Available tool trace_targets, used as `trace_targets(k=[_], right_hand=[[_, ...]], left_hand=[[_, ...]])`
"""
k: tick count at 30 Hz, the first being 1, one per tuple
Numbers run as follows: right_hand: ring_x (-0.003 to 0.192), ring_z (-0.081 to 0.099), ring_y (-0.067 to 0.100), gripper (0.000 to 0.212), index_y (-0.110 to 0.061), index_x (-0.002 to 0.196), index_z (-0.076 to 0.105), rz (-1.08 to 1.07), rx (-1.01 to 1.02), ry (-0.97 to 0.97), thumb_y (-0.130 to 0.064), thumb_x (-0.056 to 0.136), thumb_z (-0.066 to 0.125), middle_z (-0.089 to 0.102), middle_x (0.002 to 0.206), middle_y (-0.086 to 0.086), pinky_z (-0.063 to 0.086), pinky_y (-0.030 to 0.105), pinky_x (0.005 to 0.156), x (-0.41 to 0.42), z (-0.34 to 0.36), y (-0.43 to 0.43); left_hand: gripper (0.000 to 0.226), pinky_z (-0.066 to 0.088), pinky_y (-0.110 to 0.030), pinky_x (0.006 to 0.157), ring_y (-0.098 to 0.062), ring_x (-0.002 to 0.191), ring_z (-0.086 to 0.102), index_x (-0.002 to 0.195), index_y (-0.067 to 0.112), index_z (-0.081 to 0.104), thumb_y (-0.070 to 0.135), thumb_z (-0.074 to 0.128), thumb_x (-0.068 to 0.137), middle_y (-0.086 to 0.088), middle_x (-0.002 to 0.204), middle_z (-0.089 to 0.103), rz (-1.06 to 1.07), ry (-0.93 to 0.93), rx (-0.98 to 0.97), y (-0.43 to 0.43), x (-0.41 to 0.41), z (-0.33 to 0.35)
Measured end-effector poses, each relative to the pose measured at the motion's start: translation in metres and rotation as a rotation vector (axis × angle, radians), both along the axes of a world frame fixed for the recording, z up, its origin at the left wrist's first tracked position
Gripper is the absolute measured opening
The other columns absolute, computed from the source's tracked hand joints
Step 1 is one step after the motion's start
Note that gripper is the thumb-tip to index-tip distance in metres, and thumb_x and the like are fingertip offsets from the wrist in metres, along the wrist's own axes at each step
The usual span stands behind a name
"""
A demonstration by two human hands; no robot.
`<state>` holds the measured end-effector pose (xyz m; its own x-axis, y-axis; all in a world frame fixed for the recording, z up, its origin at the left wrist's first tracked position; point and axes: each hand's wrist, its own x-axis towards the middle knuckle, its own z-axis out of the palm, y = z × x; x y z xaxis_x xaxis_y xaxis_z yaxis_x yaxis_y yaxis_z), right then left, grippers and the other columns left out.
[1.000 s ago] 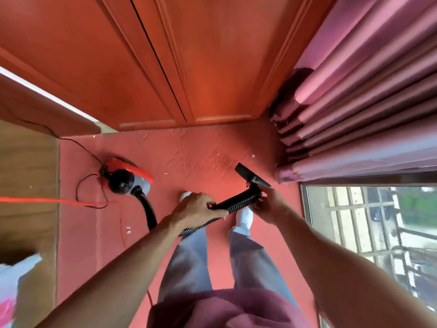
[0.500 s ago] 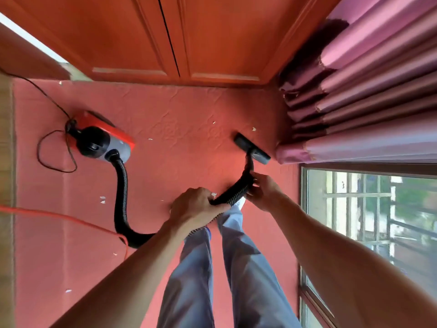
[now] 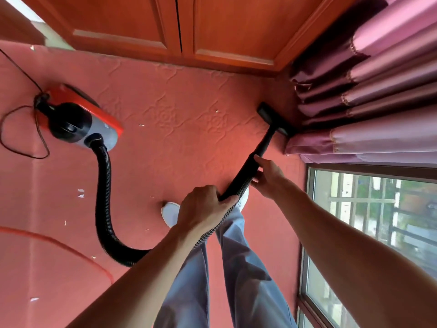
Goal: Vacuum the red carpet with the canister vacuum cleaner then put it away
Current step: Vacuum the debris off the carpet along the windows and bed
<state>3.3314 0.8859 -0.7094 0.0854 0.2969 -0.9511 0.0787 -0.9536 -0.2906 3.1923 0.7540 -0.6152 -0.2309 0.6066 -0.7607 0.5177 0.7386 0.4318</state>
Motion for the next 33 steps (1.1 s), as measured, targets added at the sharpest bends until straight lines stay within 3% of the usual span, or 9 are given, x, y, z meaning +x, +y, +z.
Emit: trace_targets(k=[2, 5, 8, 10, 16, 18, 24, 28, 33], right_hand=[[0.059, 0.048, 0.017, 0.009, -0.011, 0.088, 0.057, -0.01, 0.056, -0.034, -0.017, 0.091, 0.062, 0.054, 0.071, 0.006, 0.042, 0.031, 0.063, -0.008, -0.001, 0.0], [0.059, 0.053, 0.018, 0.011, -0.007, 0.088, 0.059, 0.02, 0.129, -0.101, -0.017, 0.086, 0.064, 0.056, 0.071, 0.008, 0.042, 0.031, 0.06, -0.012, 0.013, -0.008], [0.072, 0.057, 0.027, 0.027, 0.003, 0.101, 0.062, 0.042, 0.13, -0.091, -0.018, 0.084, 0.064, 0.058, 0.085, 0.017, 0.044, 0.035, 0.063, 0.001, 0.039, -0.019], [0.078, 0.055, 0.029, 0.023, 0.004, 0.098, 0.064, 0.059, 0.102, -0.018, -0.016, 0.087, 0.061, 0.056, 0.091, 0.02, 0.043, 0.037, 0.068, 0.012, 0.059, -0.023], [0.074, 0.061, 0.025, 0.024, 0.007, 0.107, 0.058, 0.053, 0.008, 0.179, -0.012, 0.093, 0.055, 0.06, 0.089, 0.019, 0.055, 0.033, 0.061, 0.016, 0.094, -0.021], [0.075, 0.06, 0.026, 0.02, 0.006, 0.102, 0.06, 0.071, 0.014, 0.161, -0.011, 0.093, 0.055, 0.059, 0.09, 0.019, 0.054, 0.034, 0.063, 0.006, 0.094, -0.02], [0.066, 0.056, 0.019, 0.029, 0.003, 0.112, 0.061, 0.035, 0.101, -0.025, -0.016, 0.089, 0.06, 0.058, 0.082, 0.011, 0.046, 0.029, 0.055, -0.023, 0.06, -0.018], [0.061, 0.051, 0.017, 0.021, -0.006, 0.105, 0.061, 0.028, 0.071, -0.086, -0.019, 0.089, 0.06, 0.056, 0.074, 0.008, 0.046, 0.03, 0.059, -0.022, 0.031, -0.011], [0.076, 0.059, 0.023, 0.036, 0.0, 0.117, 0.064, 0.08, 0.097, -0.1, -0.021, 0.088, 0.061, 0.06, 0.093, 0.016, 0.05, 0.032, 0.063, -0.009, 0.019, 0.001]], left_hand=[[0.066, 0.058, -0.036, 0.072, -0.022, 0.078, 0.071, 0.085, 0.019, 0.07, 0.082, 0.048, 0.079, 0.001, 0.079, 0.074, 0.028, -0.02, 0.003, -0.002, -0.001, -0.003], [0.056, 0.049, -0.021, 0.056, -0.011, 0.067, 0.069, 0.081, 0.019, 0.071, 0.073, 0.059, 0.079, 0.004, 0.07, 0.072, -0.014, -0.106, -0.01, -0.001, -0.003, 0.007], [0.044, 0.038, -0.015, 0.044, 0.003, 0.051, 0.059, 0.08, 0.019, 0.071, 0.063, 0.072, 0.077, 0.01, 0.064, 0.068, -0.104, -0.308, -0.042, 0.005, -0.012, 0.024], [0.043, 0.038, -0.014, 0.041, 0.004, 0.043, 0.057, 0.079, 0.017, 0.073, 0.06, 0.077, 0.074, 0.013, 0.061, 0.066, -0.135, -0.45, -0.079, 0.011, -0.022, 0.034], [0.048, 0.056, -0.03, 0.073, -0.02, 0.08, 0.075, 0.09, 0.014, 0.075, 0.057, 0.082, 0.071, -0.001, 0.078, 0.077, -0.216, -0.64, -0.175, 0.026, -0.046, 0.053], [0.05, 0.057, -0.033, 0.078, -0.024, 0.085, 0.076, 0.092, 0.013, 0.075, 0.057, 0.082, 0.071, -0.003, 0.081, 0.078, -0.2, -0.632, -0.178, 0.023, -0.05, 0.052], [0.039, 0.05, -0.021, 0.06, -0.008, 0.064, 0.069, 0.079, 0.02, 0.075, 0.059, 0.076, 0.077, 0.008, 0.069, 0.074, 0.031, -0.484, -0.072, 0.008, -0.052, 0.039], [0.032, 0.05, -0.022, 0.061, -0.009, 0.073, 0.07, 0.072, 0.029, 0.068, 0.059, 0.068, 0.083, 0.01, 0.075, 0.073, 0.065, -0.263, 0.029, 0.004, -0.036, 0.018], [0.027, 0.042, -0.015, 0.058, 0.002, 0.07, 0.061, 0.081, 0.03, 0.064, 0.056, 0.068, 0.084, 0.02, 0.072, 0.063, 0.026, -0.329, 0.065, 0.006, -0.017, 0.003]])
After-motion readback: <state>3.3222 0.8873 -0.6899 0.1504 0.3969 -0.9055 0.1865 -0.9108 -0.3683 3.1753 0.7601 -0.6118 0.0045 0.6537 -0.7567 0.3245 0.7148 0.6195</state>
